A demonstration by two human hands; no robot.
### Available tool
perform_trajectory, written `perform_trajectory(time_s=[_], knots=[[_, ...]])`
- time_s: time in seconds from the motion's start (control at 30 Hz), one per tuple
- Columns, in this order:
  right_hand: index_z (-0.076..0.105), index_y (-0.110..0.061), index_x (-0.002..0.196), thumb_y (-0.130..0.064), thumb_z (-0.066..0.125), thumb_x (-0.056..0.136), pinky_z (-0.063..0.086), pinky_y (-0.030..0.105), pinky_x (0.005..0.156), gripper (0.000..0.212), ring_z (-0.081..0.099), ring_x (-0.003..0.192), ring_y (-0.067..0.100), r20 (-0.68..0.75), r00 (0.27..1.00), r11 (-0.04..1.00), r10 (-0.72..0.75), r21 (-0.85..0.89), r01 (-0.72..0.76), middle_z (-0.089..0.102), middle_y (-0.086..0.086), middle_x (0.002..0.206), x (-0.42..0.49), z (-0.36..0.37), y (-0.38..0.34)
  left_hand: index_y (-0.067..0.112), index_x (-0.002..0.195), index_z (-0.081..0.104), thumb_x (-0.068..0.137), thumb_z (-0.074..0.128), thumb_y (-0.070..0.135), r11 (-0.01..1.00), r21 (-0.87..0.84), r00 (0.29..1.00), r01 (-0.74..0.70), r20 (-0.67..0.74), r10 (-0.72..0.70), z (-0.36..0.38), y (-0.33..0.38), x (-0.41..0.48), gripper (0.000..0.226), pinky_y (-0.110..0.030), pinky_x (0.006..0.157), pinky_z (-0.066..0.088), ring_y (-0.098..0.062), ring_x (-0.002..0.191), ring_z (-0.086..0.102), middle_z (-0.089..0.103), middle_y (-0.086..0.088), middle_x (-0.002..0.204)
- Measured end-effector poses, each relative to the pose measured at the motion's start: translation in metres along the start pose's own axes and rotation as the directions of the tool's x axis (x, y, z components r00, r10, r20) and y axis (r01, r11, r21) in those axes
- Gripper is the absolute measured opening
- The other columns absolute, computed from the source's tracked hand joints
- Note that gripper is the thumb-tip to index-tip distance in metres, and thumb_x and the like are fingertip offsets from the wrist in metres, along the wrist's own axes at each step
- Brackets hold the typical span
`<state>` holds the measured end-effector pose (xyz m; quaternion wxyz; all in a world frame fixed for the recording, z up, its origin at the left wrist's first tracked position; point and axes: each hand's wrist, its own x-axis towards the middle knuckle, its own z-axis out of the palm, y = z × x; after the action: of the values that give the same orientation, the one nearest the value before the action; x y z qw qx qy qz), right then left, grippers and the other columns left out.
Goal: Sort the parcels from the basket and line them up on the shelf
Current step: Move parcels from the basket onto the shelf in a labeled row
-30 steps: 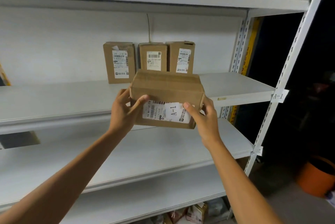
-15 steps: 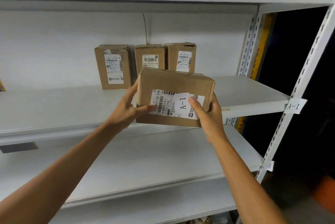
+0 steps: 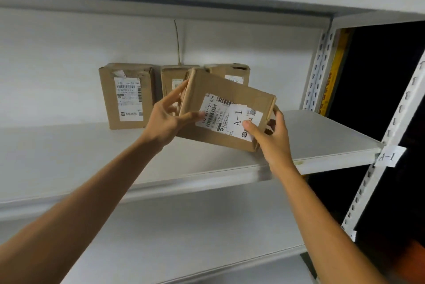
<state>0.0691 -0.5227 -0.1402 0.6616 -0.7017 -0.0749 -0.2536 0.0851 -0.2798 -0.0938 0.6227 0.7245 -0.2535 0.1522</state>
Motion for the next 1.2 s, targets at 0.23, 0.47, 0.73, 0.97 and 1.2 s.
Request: perform_trajectory(time_s=[0.23, 0.47, 0.73, 0.97, 1.2], knots=[[0.011, -0.037, 0.151, -0.021, 0.082, 0.076, 0.055, 0.015, 0.076, 0.104, 0.060, 0.099, -0.006, -0.078, 0.995, 0.996, -0.056, -0.075, 0.050, 0.051, -0.028, 0.115, 0.032, -0.006, 0.016, 0.040, 0.136, 0.050, 0.065, 0.083, 0.030, 1.000, 0.018, 0.997, -0.011, 0.076, 0.010, 0.015, -0.018, 0.056, 0.079, -0.040, 0.077, 0.059, -0.025, 0.105, 0.064, 0.063, -0.001, 0.121], [0.032, -0.036, 0.141, -0.025, 0.087, 0.070, 0.059, 0.034, 0.083, 0.090, 0.064, 0.103, 0.008, -0.126, 0.990, 0.994, -0.062, -0.097, 0.050, 0.057, -0.022, 0.114, 0.063, -0.028, 0.035, 0.044, 0.144, 0.033, 0.055, 0.084, 0.041, 0.992, 0.128, 0.952, 0.020, 0.302, -0.058, 0.031, -0.027, 0.095, 0.102, -0.036, 0.076, 0.059, -0.016, 0.109, 0.060, 0.059, 0.006, 0.124], [0.039, -0.027, 0.119, -0.041, 0.092, 0.051, 0.060, 0.038, 0.079, 0.088, 0.067, 0.097, 0.008, -0.162, 0.986, 0.983, -0.036, -0.185, 0.005, 0.062, -0.002, 0.116, 0.104, -0.064, 0.057, 0.033, 0.131, 0.057, 0.053, 0.081, 0.060, 0.931, 0.355, 0.996, -0.088, 0.018, 0.088, 0.076, -0.048, 0.119, 0.086, -0.010, 0.097, 0.040, 0.007, 0.119, 0.044, 0.047, 0.007, 0.137], [0.048, -0.030, 0.128, -0.060, 0.087, 0.050, 0.053, 0.036, 0.092, 0.092, 0.056, 0.111, 0.010, -0.038, 0.991, 0.899, -0.128, -0.426, 0.100, 0.056, -0.009, 0.122, 0.134, -0.097, 0.065, 0.028, 0.138, 0.050, 0.063, 0.084, 0.040, 0.997, 0.048, 0.996, 0.069, 0.048, -0.071, 0.122, -0.040, 0.136, 0.084, -0.037, 0.078, 0.059, -0.019, 0.101, 0.068, 0.065, -0.002, 0.120], [0.042, -0.040, 0.135, -0.062, 0.086, 0.052, 0.049, 0.027, 0.088, 0.097, 0.050, 0.099, 0.008, 0.000, 0.996, 0.897, -0.094, -0.435, 0.084, 0.049, -0.005, 0.118, 0.154, -0.123, 0.077, 0.037, 0.151, 0.004, 0.062, 0.082, 0.017, 0.988, -0.086, 0.991, 0.125, -0.043, -0.129, 0.177, -0.058, 0.127, 0.120, -0.035, 0.082, 0.058, -0.019, 0.115, 0.061, 0.049, -0.005, 0.141]])
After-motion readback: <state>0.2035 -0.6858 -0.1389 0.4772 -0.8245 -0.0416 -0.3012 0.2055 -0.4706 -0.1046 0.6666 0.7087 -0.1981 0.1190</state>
